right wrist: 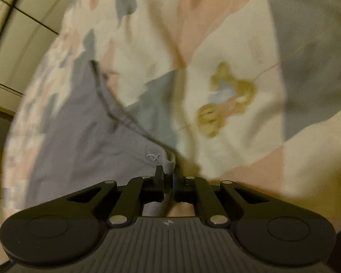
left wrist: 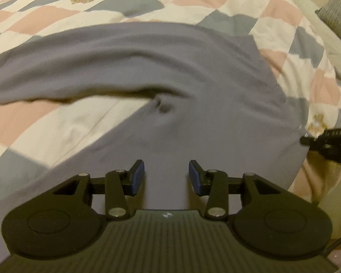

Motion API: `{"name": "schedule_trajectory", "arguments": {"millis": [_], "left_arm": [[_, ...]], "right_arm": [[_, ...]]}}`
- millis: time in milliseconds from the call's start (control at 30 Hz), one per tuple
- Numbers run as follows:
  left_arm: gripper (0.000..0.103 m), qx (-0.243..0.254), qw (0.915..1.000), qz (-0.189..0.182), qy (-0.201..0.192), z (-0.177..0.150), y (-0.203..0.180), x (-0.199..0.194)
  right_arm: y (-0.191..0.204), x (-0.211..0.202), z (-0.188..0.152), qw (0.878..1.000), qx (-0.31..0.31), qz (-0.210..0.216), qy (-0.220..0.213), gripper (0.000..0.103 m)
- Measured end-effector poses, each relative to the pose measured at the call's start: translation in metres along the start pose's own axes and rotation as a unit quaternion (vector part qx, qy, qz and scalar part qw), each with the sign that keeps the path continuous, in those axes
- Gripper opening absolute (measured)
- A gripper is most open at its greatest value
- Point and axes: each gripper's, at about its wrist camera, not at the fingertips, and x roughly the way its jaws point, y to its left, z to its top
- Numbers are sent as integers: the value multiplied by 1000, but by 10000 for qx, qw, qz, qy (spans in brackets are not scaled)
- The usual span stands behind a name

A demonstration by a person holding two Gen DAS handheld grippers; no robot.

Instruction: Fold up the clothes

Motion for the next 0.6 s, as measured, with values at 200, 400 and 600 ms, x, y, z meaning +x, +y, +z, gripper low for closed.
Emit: {"name": "schedule_trajectory", "arguments": {"millis": [200,400,600], "left_arm": [[38,-296,9992,259,-45,-43,5,-18],[42,-780,9931,871,20,-97,-4,-27],[41,-1238,9807,1471,365,-132,-34,-72]], "right_arm": [[44,-39,-15,9814,-1206,-1064,-1049,43],[69,-25,-61,9586,-2784,202,-559,45],[34,-19,-86,9599,-2785,18,318,48]]}}
